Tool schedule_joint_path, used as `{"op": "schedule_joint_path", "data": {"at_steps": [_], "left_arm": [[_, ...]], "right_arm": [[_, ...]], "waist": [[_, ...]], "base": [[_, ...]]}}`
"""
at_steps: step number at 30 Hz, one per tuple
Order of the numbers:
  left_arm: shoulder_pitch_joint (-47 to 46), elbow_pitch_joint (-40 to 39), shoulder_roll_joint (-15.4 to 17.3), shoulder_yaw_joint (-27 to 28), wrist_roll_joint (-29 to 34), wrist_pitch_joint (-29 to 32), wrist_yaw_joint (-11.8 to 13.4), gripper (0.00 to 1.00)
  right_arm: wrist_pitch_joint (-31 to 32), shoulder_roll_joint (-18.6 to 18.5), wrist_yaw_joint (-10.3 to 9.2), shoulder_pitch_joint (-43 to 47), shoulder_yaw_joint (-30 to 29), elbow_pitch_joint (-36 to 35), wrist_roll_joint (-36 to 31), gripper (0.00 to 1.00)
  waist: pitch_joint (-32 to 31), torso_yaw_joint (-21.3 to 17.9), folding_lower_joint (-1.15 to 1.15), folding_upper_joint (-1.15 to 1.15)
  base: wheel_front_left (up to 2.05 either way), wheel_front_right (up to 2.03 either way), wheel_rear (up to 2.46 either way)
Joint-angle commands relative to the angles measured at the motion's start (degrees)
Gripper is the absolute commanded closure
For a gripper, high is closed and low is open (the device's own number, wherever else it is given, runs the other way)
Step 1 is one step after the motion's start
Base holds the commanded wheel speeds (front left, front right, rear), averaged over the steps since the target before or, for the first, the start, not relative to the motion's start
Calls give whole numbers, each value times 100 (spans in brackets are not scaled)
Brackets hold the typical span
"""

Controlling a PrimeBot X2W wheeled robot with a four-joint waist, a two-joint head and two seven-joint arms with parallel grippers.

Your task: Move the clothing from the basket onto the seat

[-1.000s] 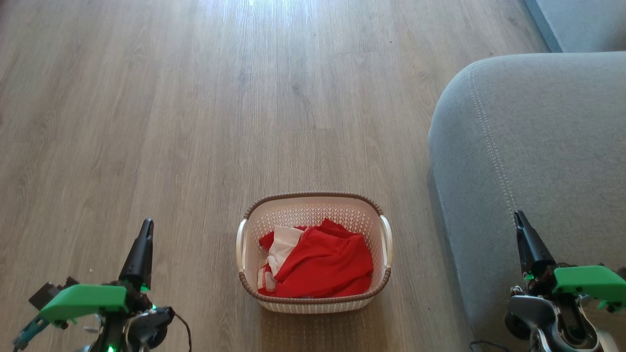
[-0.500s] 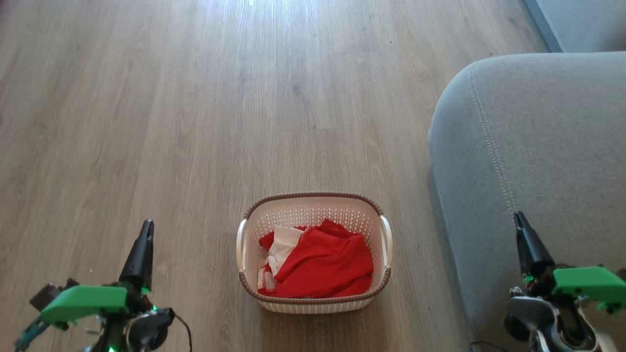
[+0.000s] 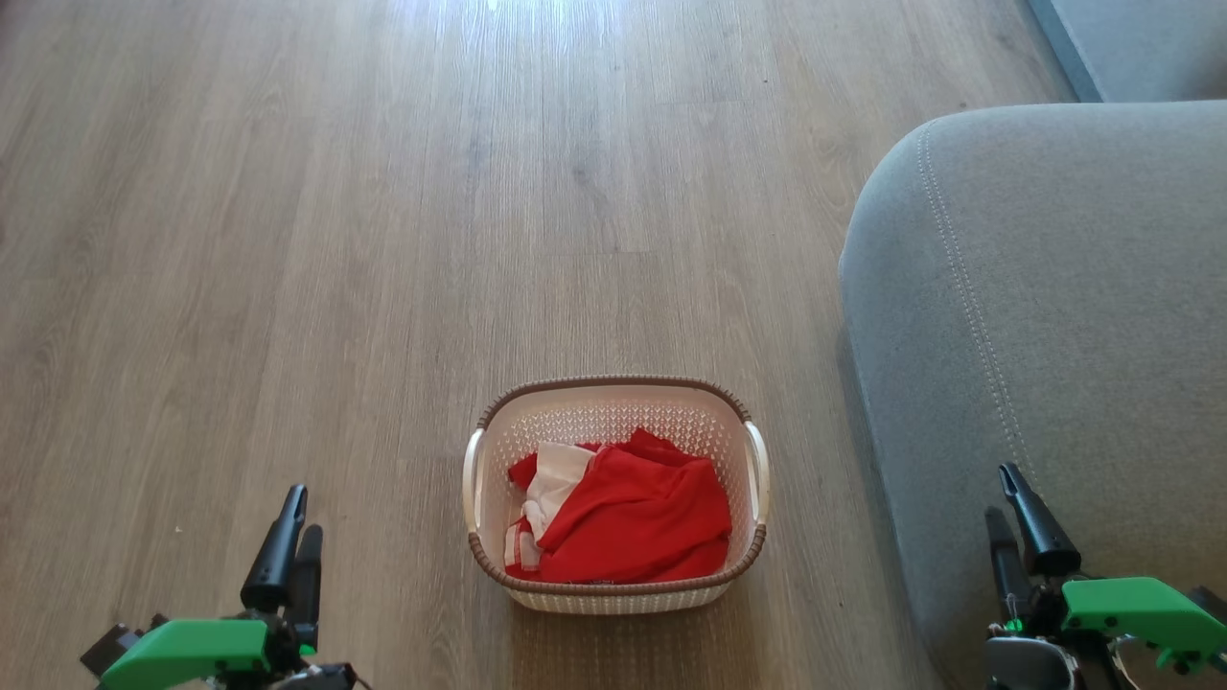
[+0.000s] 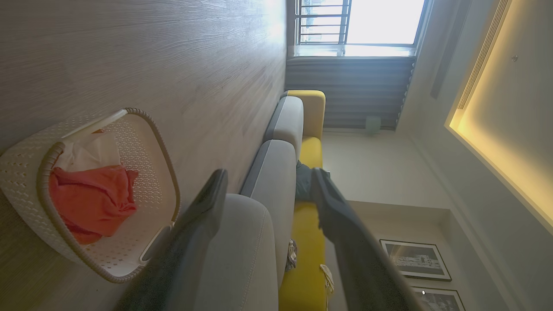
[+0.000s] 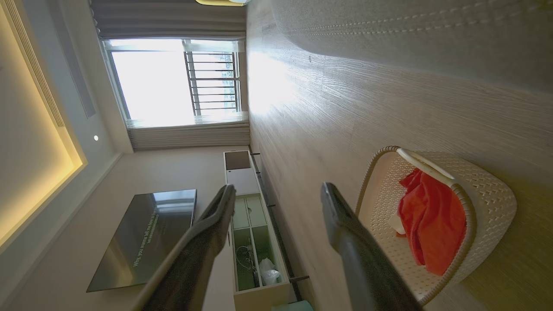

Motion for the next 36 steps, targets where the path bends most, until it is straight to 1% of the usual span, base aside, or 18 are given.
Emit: {"op": "schedule_joint_path", "data": {"at_steps": [1,7,13,20,23,27,29,36], "left_arm": [[-257,-230,43,73,87,-49,-8,0],[-277,-361,48,161,278,-150,-11,0],[-322,-467,53,341,541,-251,-14,0],[-408,-595,59,496,850,-368,-5,0],[-452,-755,62,582,1092,-419,-2,0],[-485,-975,65,606,1423,-486,78,0],[-492,-1044,66,605,1508,-502,104,0],[-525,-1506,72,576,1985,-619,393,0]], "right_arm": [[-81,-36,7,-236,1,-232,-99,0],[-182,-41,9,-277,-55,-322,-444,0],[-284,-46,11,-340,-84,-560,-891,0],[-402,-52,14,-386,-79,-886,-1513,0],[-453,-55,15,-426,-47,-1038,-1853,0],[-520,-58,17,-460,-14,-1197,-2248,0],[-537,-59,17,-472,5,-1242,-2345,0],[-655,-65,20,-543,178,-1597,-3092,0]], "waist": [[0,2,0,0],[5,12,0,0],[21,20,0,0],[46,44,0,0],[63,59,0,0],[77,80,0,0],[80,84,0,0],[104,102,0,0]], "base": [[0,0,0],[0,0,0],[0,0,0],[0,0,0],[0,0,0],[0,0,0],[0,0,0],[0,0,0]]}}
